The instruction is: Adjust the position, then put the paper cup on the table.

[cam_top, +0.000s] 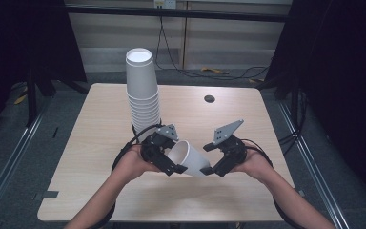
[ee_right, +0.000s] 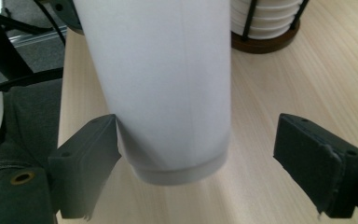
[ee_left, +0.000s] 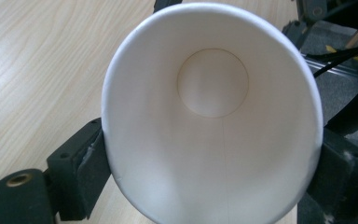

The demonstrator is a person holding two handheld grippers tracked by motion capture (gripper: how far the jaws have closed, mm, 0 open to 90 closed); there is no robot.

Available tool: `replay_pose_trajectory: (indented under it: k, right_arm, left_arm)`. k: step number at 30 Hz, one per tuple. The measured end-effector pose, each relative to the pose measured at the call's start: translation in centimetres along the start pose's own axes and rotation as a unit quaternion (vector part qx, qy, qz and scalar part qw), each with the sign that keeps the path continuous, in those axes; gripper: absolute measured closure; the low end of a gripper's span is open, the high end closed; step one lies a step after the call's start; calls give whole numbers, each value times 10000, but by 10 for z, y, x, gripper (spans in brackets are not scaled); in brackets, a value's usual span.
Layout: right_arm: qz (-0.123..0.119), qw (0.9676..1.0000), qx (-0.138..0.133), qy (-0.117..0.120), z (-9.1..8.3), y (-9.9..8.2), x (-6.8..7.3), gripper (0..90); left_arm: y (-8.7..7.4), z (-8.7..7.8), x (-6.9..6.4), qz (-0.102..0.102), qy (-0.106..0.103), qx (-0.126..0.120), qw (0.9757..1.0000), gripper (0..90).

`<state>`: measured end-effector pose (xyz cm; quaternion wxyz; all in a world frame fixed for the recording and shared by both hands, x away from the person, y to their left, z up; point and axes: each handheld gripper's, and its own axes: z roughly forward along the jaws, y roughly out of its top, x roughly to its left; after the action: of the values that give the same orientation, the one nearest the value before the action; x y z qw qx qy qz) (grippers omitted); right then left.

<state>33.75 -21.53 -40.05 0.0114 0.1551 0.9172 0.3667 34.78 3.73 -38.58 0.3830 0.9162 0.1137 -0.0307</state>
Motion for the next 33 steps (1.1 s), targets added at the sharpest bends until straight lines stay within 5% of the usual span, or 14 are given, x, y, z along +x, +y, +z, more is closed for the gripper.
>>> replay_pose_trajectory:
  k: [12, 33]
  right_arm:
    - [733, 9958, -298, -466, -5, -26, -13, 138]
    - [1184, 9865, -212, -1111, 16, -71, -19, 138]
  left_arm:
    - [-2, 4, -2, 74, 160, 305, 9994, 129]
    - [-6, 10, -1, -9, 215, 599, 9980, 126]
